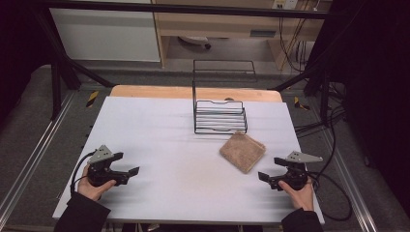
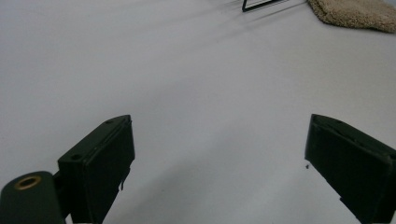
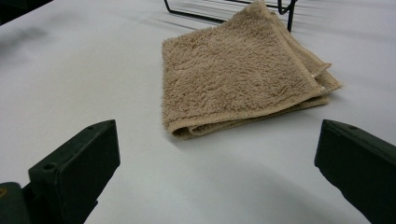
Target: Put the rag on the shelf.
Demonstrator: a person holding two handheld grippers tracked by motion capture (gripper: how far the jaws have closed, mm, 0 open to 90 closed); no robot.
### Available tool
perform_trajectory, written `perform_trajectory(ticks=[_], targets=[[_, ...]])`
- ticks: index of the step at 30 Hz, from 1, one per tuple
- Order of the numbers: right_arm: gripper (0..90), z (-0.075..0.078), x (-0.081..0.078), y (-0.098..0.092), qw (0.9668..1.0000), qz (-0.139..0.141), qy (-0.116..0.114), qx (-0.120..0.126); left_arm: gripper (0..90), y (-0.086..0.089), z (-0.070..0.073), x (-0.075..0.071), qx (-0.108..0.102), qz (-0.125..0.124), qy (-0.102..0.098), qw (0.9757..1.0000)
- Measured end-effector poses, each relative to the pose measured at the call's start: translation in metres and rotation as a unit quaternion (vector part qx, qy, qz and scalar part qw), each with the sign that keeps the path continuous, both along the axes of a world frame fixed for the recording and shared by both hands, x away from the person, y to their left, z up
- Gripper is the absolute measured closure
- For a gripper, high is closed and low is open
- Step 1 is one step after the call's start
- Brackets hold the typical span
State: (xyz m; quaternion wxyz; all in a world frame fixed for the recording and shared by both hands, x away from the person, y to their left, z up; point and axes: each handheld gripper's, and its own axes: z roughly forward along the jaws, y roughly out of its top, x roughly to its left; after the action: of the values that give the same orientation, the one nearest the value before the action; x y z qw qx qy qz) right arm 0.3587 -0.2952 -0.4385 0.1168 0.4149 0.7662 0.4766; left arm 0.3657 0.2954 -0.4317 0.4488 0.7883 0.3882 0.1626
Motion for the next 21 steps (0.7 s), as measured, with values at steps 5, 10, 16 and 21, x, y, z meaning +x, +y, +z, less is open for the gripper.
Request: perform_trajectory(ticks=[5,10,16,21], targets=[[0.8,0.000,0.000,0.000,1.0000,0.001,0.000,-0.002,8.3,0.000,0.000,0.000,0.000,0.003,-0.001,1.0000],[1.1,0.000,0.000,0.001,1.0000,0.002,-0.001,-0.002,8.4,0.000,-0.001,-0.001,-0.002,0.003,0.002,1.0000],[2.0,0.002,0.001,0.009,0.9998,0.005,-0.001,-0.017,8.6,0.001,-0.001,-0.001,-0.003,0.004,0.002,1.0000],[3.1,0.004,0.002,0.018,0.9997,0.009,-0.003,-0.021,8.7,0.001,-0.001,-0.001,0.000,0.003,0.004,1.0000]])
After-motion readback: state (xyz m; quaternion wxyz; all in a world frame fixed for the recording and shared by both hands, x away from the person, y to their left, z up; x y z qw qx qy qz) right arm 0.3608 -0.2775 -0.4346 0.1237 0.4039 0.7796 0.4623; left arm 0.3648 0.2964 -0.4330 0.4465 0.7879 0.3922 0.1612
